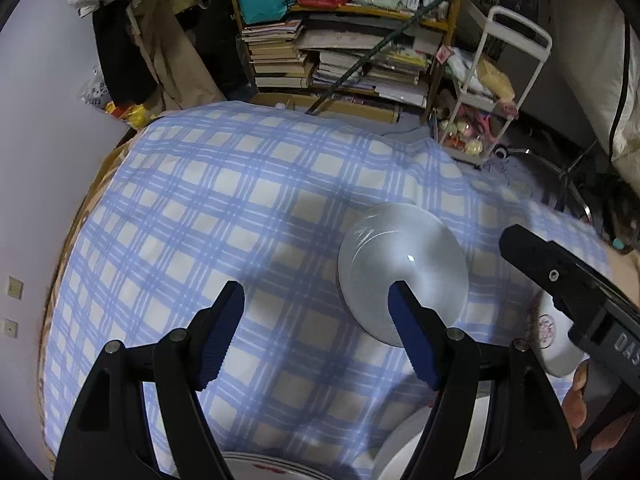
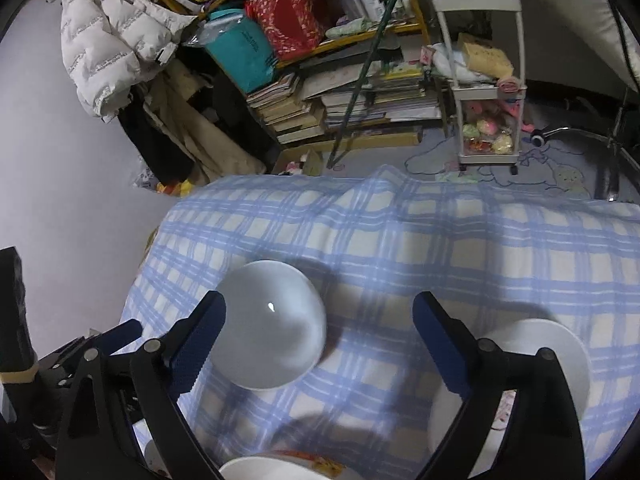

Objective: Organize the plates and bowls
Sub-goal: 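Grip the smaller white bowl rim with both grippers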

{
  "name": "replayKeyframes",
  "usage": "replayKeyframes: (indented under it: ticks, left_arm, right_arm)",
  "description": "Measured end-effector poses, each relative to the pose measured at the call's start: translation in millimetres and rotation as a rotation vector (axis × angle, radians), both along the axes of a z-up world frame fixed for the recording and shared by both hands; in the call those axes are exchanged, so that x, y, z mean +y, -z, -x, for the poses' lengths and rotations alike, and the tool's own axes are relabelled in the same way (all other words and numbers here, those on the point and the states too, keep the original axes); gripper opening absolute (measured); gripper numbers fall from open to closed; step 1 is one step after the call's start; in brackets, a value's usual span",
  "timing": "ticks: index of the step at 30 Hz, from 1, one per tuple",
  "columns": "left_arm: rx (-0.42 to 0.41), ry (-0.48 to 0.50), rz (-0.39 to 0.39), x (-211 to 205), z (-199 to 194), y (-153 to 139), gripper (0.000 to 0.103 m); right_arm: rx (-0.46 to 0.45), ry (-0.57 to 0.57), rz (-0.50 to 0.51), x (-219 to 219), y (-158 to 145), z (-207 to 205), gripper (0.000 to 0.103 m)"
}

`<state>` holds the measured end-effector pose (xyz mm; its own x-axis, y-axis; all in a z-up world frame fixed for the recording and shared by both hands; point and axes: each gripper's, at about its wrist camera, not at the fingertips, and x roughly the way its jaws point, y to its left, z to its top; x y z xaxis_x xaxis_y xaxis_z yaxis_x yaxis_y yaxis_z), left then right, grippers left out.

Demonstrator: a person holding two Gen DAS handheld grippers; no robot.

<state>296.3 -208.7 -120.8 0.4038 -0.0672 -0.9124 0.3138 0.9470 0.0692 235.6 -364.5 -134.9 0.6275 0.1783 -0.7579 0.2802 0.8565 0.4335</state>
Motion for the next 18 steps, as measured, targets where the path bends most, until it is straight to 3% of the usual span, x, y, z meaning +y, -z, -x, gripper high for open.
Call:
replayKeyframes:
  ticks: [4,9,11,18]
  left_arm:
    - [0.013,0.020,0.027,0,-4,9,0.074]
    - [0.054,-0.021,0.048,8,-12,25,0.073]
    - [0.066,-0.040,0.058,12,-14,31,0.073]
    - [0.103,-0.033,0.052,13,-16,43,0.058]
  right_arm:
    - [0.006,-0.018,-0.013,5,12,-4,0.099]
    - [0.040,-0.039,-0.025,6,29,-12,0.083]
    - [0.053,-0.047,-0.038,6,34,-15,0.082]
    - [0.095,-0.086,-0.027,12,47,-23,0.072]
